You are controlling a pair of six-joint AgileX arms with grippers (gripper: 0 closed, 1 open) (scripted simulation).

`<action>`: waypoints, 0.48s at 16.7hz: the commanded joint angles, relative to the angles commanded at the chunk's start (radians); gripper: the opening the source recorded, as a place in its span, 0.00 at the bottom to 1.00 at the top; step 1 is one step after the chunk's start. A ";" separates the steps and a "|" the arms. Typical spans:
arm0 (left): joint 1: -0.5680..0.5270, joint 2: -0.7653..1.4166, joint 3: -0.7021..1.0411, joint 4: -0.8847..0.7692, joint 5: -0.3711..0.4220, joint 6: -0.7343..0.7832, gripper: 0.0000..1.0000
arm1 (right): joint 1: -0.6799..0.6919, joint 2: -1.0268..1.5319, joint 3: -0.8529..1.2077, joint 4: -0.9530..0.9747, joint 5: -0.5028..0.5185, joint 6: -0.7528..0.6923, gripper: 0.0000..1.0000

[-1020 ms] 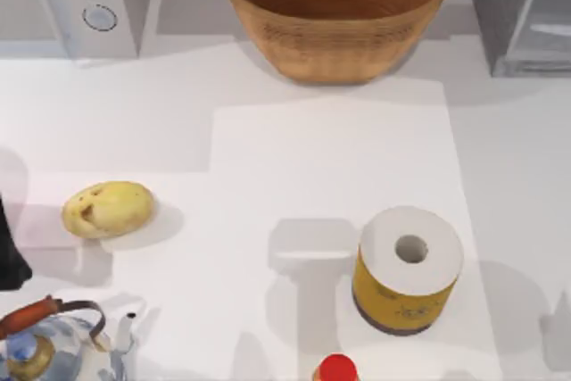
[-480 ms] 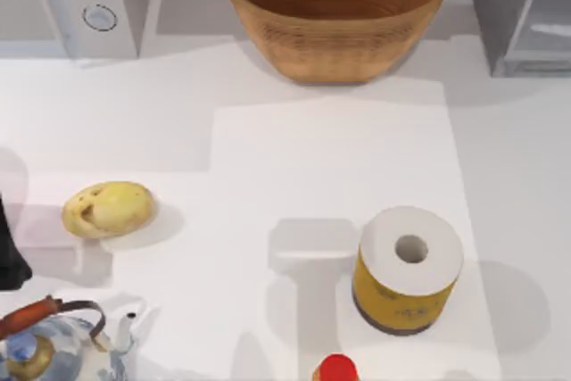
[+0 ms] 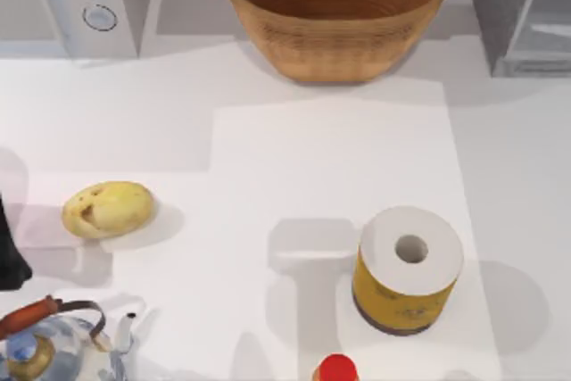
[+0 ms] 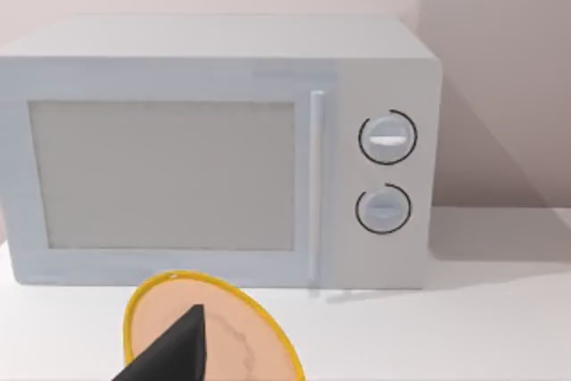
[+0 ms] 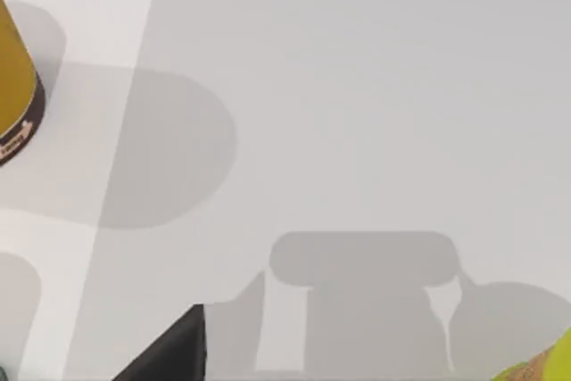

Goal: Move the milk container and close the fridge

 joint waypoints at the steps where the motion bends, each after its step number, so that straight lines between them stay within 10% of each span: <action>1: 0.000 0.000 0.000 0.000 0.000 0.000 1.00 | 0.000 0.000 0.000 0.000 0.000 0.000 1.00; 8: 0.000 0.000 0.000 0.000 0.000 0.000 1.00 | -0.266 0.177 0.199 0.104 -0.162 -0.285 1.00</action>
